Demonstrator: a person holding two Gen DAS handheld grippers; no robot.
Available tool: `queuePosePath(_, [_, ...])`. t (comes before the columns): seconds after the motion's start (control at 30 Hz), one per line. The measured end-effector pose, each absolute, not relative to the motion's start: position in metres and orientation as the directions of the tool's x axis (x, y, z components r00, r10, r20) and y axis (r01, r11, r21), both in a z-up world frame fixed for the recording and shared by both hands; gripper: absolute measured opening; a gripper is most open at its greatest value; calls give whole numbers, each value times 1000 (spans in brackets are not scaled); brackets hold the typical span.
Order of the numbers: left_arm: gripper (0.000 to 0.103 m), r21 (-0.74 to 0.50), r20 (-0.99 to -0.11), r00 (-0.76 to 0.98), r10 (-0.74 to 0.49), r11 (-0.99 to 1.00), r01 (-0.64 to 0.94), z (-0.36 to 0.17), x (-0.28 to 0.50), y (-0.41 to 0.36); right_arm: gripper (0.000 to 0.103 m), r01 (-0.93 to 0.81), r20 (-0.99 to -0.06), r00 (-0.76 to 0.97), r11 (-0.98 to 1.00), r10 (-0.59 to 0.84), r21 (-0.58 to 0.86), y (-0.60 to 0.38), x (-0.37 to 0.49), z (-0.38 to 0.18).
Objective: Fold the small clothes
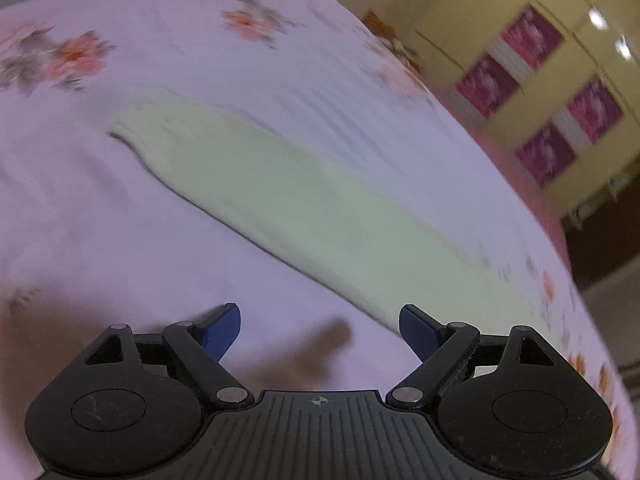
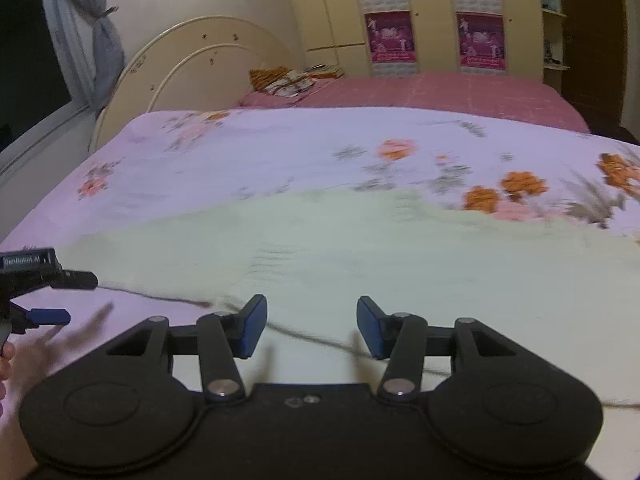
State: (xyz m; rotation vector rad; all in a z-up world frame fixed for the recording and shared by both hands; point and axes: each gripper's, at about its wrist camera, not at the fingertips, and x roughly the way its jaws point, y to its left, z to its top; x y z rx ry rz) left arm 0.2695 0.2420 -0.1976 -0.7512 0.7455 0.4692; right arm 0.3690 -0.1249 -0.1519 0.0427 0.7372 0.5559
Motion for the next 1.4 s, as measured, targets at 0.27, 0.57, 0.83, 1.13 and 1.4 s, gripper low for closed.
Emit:
queuePosePath(0.27, [61,-558,-697,711,92,554,-618,-217,275,294,49,-485,-643,589,851,488,201,-66,373,-159])
queuePosePath(0.57, [9,-676,-627,770,117,410,-612,-250,301,337,49,-439,-653,615,880,442,182,-51,384,-166])
queuePosePath(0.83, [5,-635,-532,837,129,593,-495,-206,332,315,49,-366,-633,691,924,348,109,-63,390,-163])
queuePosePath(1.13, [5,-499,-484,849,-215,864,-66,-144,416,152,49,-299,-657,665,933,355,201,-98,400,-173])
queuePosePath(1.4, [5,-306,-660,648,-380,924,230,-171,459,-35,52,-99,-642,725,961,248,260,-211,384,-164])
